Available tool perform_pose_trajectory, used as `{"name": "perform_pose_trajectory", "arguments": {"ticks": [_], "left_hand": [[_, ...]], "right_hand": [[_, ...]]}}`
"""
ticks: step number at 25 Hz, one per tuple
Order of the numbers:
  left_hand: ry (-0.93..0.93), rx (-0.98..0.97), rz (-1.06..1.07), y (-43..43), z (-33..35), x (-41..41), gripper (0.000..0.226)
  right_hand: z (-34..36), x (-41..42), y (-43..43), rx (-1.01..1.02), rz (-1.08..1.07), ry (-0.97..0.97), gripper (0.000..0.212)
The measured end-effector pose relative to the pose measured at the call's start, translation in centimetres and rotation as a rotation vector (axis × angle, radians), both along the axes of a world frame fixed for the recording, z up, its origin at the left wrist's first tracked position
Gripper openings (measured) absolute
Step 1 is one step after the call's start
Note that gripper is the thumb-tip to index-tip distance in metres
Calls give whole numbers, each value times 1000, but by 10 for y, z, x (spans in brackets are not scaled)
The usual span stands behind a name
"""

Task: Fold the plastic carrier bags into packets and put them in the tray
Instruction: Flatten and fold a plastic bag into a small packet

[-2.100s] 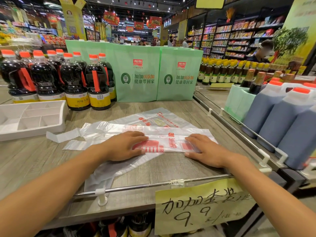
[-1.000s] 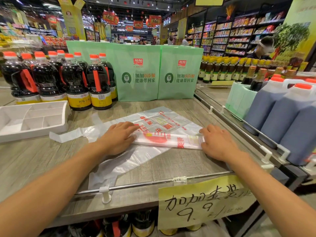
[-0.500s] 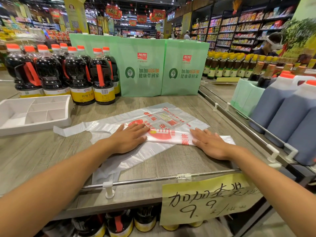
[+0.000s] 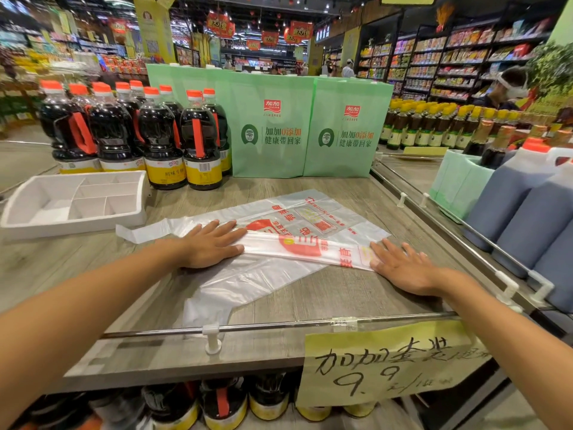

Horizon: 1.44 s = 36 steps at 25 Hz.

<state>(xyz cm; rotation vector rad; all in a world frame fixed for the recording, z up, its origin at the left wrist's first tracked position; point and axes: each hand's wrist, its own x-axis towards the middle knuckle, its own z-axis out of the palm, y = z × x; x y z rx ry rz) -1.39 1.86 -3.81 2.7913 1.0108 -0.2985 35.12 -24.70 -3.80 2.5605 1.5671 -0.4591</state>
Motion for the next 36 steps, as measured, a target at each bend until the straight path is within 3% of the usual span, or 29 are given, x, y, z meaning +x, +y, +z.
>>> {"name": "perform_pose_trajectory", "arguments": {"ticks": [2, 7, 10, 14, 17, 21, 26, 31, 35, 36], "left_hand": [[-6, -3, 1, 8, 0, -19, 114], [-90, 33, -26, 5, -3, -29, 116], [-144, 48, -19, 2, -5, -32, 99], [-164, 76, -7, 1, -5, -30, 67], [-211, 67, -7, 10, -6, -35, 71], [-285, 43, 5, 26, -2, -49, 92], [-430, 92, -32, 28, 1, -52, 45], [-509, 55, 35, 24, 8, -55, 43], [-643, -115, 108, 19, 15, -59, 45], [-676, -160, 129, 18, 18, -60, 43]], "right_hand": [[0, 1, 0, -12, 0, 1, 64], [10, -8, 8, -33, -32, -27, 64], [17, -34, 31, 14, -8, -57, 70], [23, -97, 78, 65, 210, -2, 72], [10, -123, 104, 59, 295, 20, 69], [4, -111, 104, 46, 319, -4, 65], [7, -97, 98, 17, 353, -7, 62], [10, -88, 95, 19, 388, 0, 75], [6, -87, 91, 78, 399, 1, 62], [5, -87, 91, 87, 405, 5, 67]]}}
